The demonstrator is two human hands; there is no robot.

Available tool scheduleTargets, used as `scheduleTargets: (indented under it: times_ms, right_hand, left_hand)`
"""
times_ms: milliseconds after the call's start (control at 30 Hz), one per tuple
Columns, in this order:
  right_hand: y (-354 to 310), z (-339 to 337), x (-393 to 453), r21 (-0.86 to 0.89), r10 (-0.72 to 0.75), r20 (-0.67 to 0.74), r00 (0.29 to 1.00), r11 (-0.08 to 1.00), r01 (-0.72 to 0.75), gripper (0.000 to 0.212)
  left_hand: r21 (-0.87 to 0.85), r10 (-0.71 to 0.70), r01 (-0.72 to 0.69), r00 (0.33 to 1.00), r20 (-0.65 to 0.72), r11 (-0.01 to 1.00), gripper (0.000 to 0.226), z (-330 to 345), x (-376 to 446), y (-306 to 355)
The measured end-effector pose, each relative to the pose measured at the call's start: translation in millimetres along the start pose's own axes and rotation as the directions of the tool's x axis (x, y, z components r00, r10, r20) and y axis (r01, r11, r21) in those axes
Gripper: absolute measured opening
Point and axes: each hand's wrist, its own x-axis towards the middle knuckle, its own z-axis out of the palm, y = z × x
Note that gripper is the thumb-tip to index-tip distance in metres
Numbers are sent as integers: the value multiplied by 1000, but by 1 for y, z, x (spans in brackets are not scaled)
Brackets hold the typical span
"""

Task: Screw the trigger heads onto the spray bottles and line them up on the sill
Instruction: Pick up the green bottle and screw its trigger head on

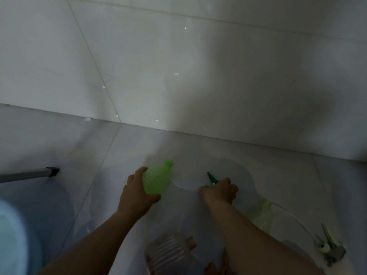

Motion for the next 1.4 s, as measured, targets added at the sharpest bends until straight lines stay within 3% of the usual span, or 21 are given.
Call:
scheduleTargets:
  times_ms: [133, 233, 400, 733, 900, 1067, 1200, 1400]
  right_hand:
    - [-4, 1, 5, 216, 80, 5, 997, 973, -79, 78]
    - [-8, 0, 5, 456, 28, 34, 999, 889, -40, 77]
    - [-33, -35, -5, 642, -54, -94, 994, 760, 102, 64]
    - [-71, -117, -37, 627, -436, -287, 853, 588, 511, 63]
    - [-74, -125, -47, 587, -549, -254, 796, 567, 578, 64]
    - [-74, -131, -54, 646, -633, -104, 767, 544, 536, 61]
    - [-77, -146, -62, 639, -702, -18, 712, 540, 549, 57]
    - [-81, -183, -72, 696, -753, 50, 656, 497, 518, 52]
  left_hand:
    - [-70, 32, -33, 999, -21, 997, 106, -6, 1, -4]
    - [-115, 50, -53, 998, -27, 992, 105, -9, 1, -2]
    - [-201, 117, -125, 992, -52, 972, 101, -19, 6, 9]
    - [-201, 237, -248, 969, -76, 948, 97, -34, 4, 31]
    - [-146, 322, -324, 946, -39, 935, 97, -43, -2, 37]
    - [-191, 395, -376, 916, 73, 907, 97, -60, -9, 59]
    - [-322, 404, -331, 893, 196, 887, 95, -88, -13, 106]
    - [-585, 375, -85, 838, 396, 807, 94, -121, -32, 172]
